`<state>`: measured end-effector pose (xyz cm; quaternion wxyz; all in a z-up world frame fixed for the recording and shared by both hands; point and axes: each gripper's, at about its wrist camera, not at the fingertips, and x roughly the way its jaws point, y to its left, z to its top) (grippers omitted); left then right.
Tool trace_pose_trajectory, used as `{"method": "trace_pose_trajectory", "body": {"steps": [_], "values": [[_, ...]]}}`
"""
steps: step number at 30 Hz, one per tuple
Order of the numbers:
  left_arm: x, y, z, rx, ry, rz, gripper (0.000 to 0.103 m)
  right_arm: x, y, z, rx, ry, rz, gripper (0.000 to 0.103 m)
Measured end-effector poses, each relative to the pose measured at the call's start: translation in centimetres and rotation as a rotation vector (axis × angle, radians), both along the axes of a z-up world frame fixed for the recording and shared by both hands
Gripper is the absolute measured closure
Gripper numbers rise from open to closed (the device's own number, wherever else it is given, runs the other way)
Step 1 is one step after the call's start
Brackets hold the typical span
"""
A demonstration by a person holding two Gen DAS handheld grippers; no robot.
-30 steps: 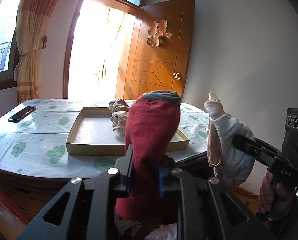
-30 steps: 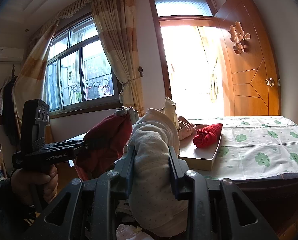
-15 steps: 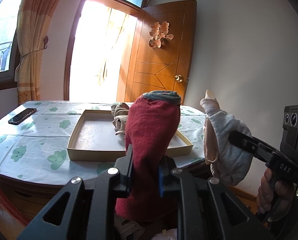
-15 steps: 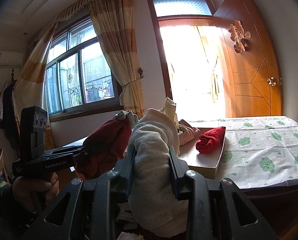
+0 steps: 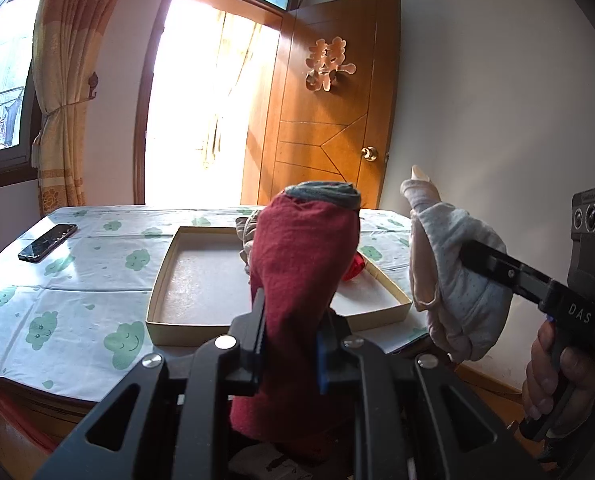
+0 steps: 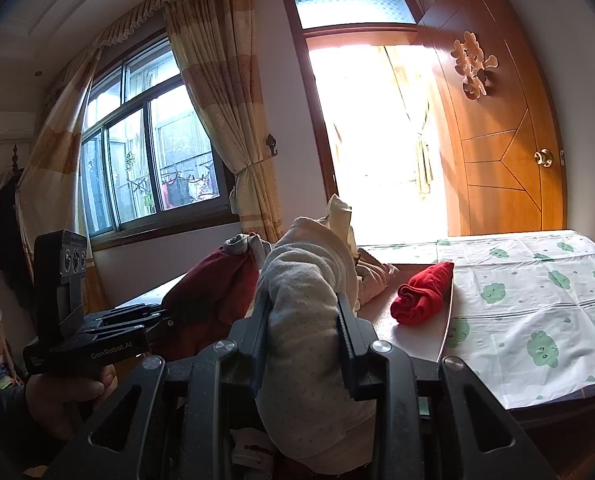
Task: Take underwear out of drawer
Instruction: 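Lower both garments into the tray and open both tools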
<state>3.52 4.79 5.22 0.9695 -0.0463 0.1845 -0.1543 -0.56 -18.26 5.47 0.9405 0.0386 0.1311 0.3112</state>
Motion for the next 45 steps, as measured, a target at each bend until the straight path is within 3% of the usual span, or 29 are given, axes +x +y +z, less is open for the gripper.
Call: {"method": "trace_pose_trajectory", "body": {"steps": [20, 45], "values": [[5.3, 2.5, 1.2, 0.057, 0.013, 0.05, 0.086, 7.0, 4.0, 1.4, -0.096, 0.029, -0.051, 0.071], [13.8, 5.1, 0.7, 0.102, 0.114, 0.126, 0.086, 15.6, 7.3, 1.6, -0.193, 0.081, -0.104, 0.07]]}}
